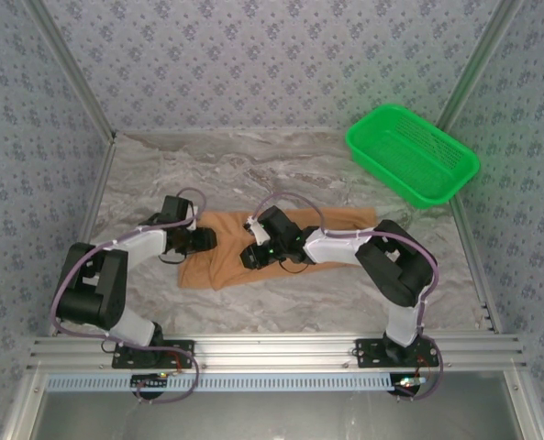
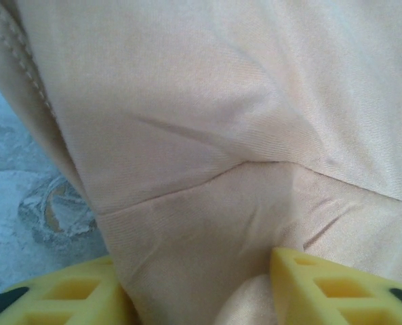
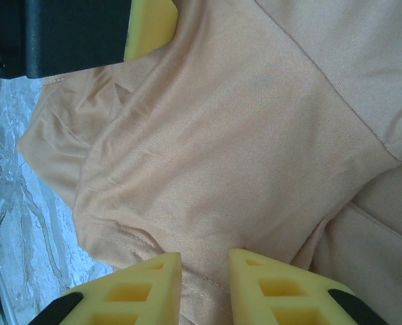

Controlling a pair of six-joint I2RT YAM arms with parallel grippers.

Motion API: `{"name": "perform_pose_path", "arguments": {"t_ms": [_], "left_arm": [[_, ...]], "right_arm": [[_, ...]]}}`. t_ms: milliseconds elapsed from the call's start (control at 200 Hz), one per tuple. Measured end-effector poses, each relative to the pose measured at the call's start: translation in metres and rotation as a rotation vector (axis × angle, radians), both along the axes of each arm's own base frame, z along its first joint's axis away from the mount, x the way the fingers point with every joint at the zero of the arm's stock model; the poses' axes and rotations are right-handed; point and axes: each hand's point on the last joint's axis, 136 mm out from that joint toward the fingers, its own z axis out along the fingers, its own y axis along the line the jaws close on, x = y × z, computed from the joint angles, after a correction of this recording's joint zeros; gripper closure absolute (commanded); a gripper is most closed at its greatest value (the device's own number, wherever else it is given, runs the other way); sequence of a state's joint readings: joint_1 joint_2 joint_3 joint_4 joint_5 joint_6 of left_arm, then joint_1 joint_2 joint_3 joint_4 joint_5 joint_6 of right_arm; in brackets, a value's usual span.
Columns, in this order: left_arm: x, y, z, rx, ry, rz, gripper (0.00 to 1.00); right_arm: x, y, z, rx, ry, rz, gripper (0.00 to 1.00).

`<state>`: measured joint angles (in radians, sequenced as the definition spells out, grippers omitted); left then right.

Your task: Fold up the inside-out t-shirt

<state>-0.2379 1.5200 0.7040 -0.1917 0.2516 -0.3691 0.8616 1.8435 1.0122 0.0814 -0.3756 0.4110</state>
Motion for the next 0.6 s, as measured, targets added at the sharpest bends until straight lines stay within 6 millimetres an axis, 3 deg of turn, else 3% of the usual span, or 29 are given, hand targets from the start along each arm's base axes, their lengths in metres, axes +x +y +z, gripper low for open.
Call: {"name": "perform_pose_path", "arguments": {"t_ms": [255, 395, 600], "left_arm": [[0.004, -0.011, -0.002, -0.044, -0.013, -0.028, 0.76], [0.005, -0.015, -0.004, -0.061, -0.009, -0.039, 1.00], [0.005, -0.013, -0.003, -0.052, 0.003, -0.025, 1.00]], "right_arm": [[0.000, 0.000, 0.000, -0.001, 0.001, 0.000, 0.73], [0.000, -0.001, 0.001, -0.001, 0.000, -0.001, 0.73], [0.003, -0.005, 0.020, 0.016, -0.021, -0.015, 0.70]]}}
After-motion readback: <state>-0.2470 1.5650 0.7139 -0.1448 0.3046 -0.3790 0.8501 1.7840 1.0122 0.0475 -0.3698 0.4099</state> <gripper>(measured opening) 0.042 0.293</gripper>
